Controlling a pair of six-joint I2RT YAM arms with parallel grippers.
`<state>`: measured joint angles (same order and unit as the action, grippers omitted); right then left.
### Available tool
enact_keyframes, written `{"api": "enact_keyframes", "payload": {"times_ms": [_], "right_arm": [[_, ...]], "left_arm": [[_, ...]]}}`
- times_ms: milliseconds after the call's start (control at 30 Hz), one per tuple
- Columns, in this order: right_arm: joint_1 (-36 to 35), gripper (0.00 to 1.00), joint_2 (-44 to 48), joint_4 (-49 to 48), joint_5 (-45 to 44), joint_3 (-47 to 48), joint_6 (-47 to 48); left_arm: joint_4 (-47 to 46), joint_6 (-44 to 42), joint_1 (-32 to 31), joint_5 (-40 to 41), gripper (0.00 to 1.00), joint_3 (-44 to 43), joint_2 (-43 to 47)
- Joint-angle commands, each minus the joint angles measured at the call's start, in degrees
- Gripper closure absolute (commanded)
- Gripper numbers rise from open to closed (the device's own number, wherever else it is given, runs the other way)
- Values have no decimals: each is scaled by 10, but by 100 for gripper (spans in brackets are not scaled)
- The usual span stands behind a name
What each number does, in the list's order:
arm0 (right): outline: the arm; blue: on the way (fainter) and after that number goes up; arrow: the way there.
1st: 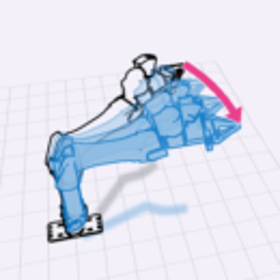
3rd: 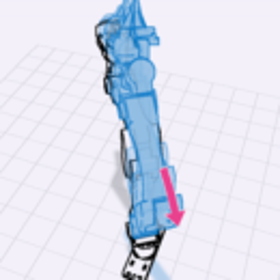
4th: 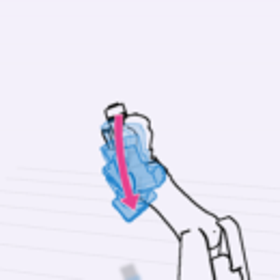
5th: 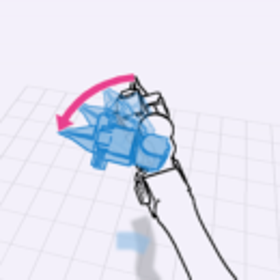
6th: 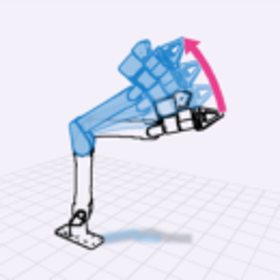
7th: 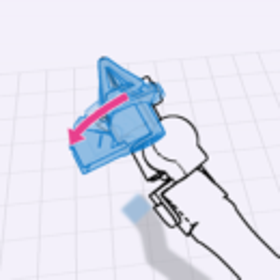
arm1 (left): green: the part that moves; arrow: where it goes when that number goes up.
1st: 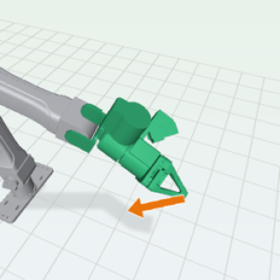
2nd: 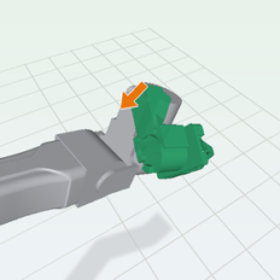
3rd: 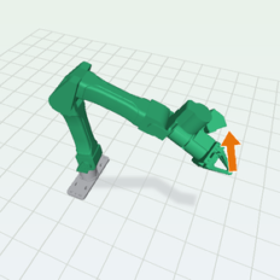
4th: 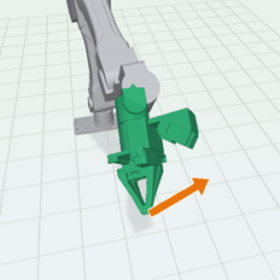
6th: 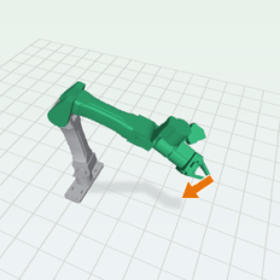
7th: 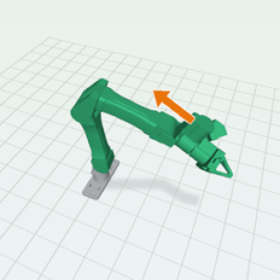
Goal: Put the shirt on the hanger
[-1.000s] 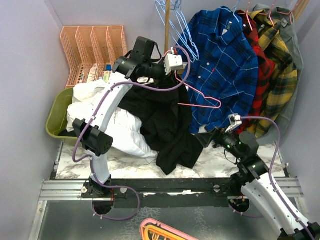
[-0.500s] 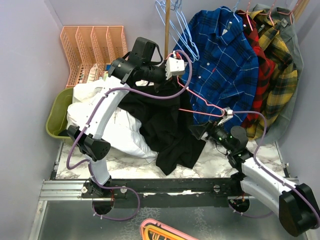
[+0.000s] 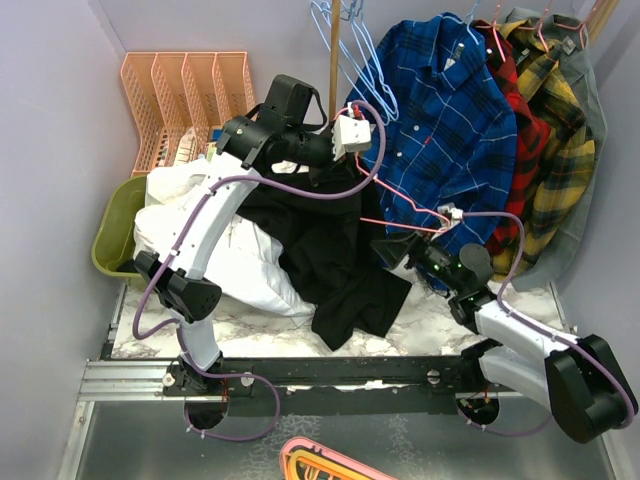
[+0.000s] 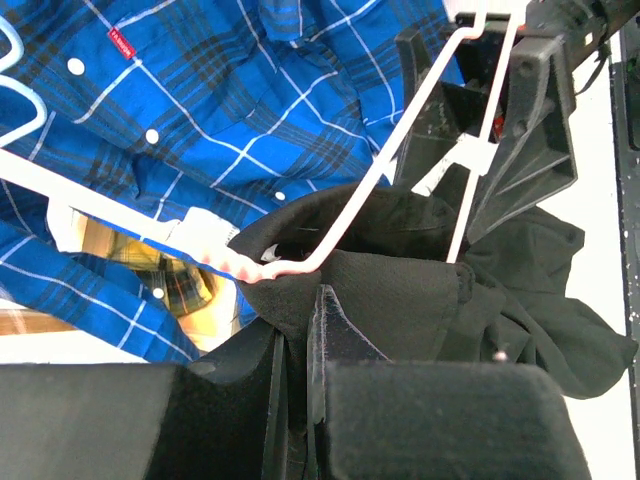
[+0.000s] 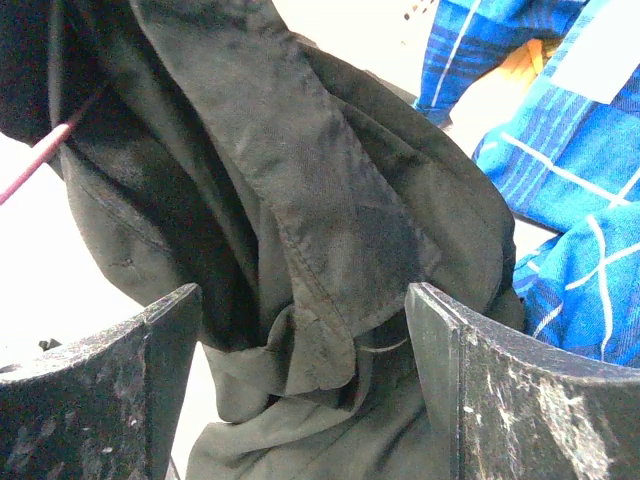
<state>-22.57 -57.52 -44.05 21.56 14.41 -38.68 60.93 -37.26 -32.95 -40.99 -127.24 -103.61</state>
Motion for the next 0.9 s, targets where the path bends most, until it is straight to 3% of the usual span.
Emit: {"api": "enact_keyframes", "payload": {"times_ms": [0, 100, 233, 367, 433, 533, 733, 867], "right_arm": [[-3, 18, -34, -62, 18, 8, -13], [-3, 22, -62, -87, 27, 10, -20], [-3, 41, -81, -117, 42, 14, -33], [-3, 74, -52, -89, 30, 17, -39], [-3, 98, -19, -55, 6, 14, -47], [-3, 99, 47, 40, -39, 20, -33], [-4, 99, 122, 343, -150, 87, 46], [-4, 99, 161, 390, -182, 69, 46]], "left_arm": [[-4, 9, -10, -28, 100, -29, 11], [-2, 12, -16, -27, 100, -38, 9], [-1, 13, -18, -24, 100, -38, 10], [1, 7, -19, -17, 100, -29, 13], [9, -6, -19, -9, 100, -21, 15], [23, -37, -18, 29, 100, -10, 21], [51, -97, -19, 148, 100, -42, 26], [73, -123, -19, 185, 100, -85, 22]]}}
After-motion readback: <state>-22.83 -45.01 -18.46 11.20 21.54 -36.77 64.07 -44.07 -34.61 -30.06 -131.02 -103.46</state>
